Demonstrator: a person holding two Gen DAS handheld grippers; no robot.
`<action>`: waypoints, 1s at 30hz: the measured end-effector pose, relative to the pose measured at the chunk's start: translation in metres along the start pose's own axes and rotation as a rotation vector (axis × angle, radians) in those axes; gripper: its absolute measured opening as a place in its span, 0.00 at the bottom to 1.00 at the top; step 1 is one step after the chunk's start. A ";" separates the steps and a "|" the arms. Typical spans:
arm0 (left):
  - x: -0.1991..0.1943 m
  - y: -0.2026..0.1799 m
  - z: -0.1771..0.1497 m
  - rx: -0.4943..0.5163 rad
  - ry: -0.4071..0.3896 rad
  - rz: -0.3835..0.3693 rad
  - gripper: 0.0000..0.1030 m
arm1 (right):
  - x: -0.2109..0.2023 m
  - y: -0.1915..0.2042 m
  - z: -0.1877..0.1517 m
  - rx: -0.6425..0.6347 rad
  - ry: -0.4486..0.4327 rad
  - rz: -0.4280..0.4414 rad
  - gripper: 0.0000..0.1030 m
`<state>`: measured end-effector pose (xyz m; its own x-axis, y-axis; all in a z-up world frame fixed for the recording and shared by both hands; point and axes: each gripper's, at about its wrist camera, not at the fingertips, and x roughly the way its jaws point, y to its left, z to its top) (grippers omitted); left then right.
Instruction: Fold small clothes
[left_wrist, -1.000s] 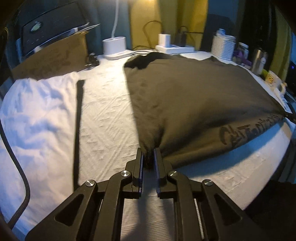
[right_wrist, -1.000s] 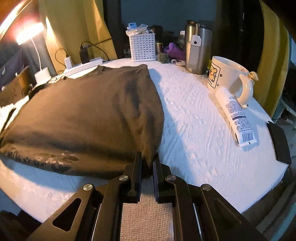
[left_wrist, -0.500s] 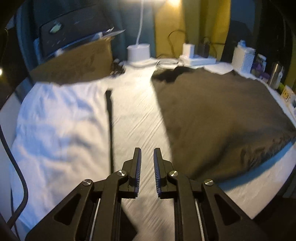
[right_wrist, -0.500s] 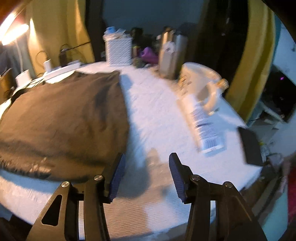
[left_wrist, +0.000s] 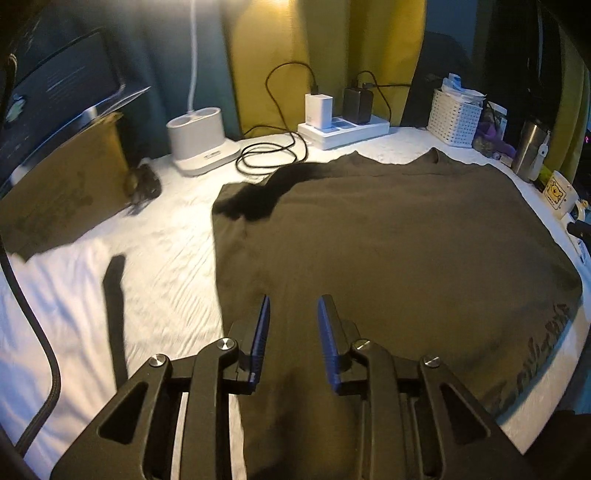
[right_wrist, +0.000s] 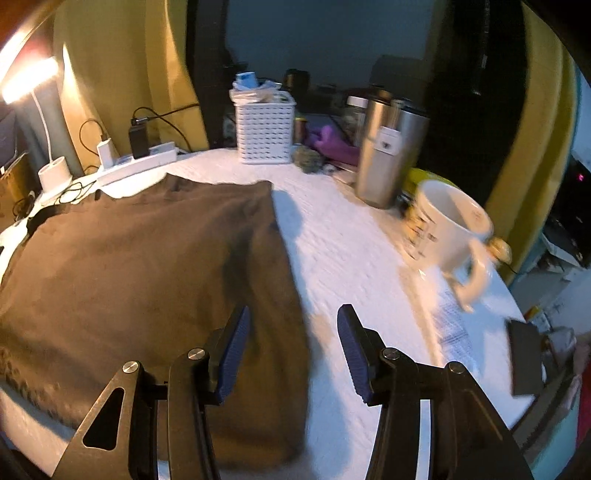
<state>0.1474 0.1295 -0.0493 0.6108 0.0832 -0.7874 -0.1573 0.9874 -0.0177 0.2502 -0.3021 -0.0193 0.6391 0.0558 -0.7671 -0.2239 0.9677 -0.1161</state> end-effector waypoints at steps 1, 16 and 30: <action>0.004 0.000 0.005 0.003 0.002 -0.001 0.26 | 0.006 0.004 0.006 -0.002 0.003 0.008 0.50; 0.081 0.005 0.067 0.041 0.043 -0.021 0.26 | 0.088 0.054 0.087 -0.085 0.040 0.096 0.50; 0.139 0.036 0.106 -0.028 0.089 -0.019 0.37 | 0.178 0.070 0.123 -0.053 0.123 0.144 0.50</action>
<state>0.3087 0.1912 -0.0940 0.5427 0.0510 -0.8384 -0.1692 0.9843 -0.0496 0.4386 -0.1946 -0.0864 0.5039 0.1587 -0.8491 -0.3471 0.9373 -0.0308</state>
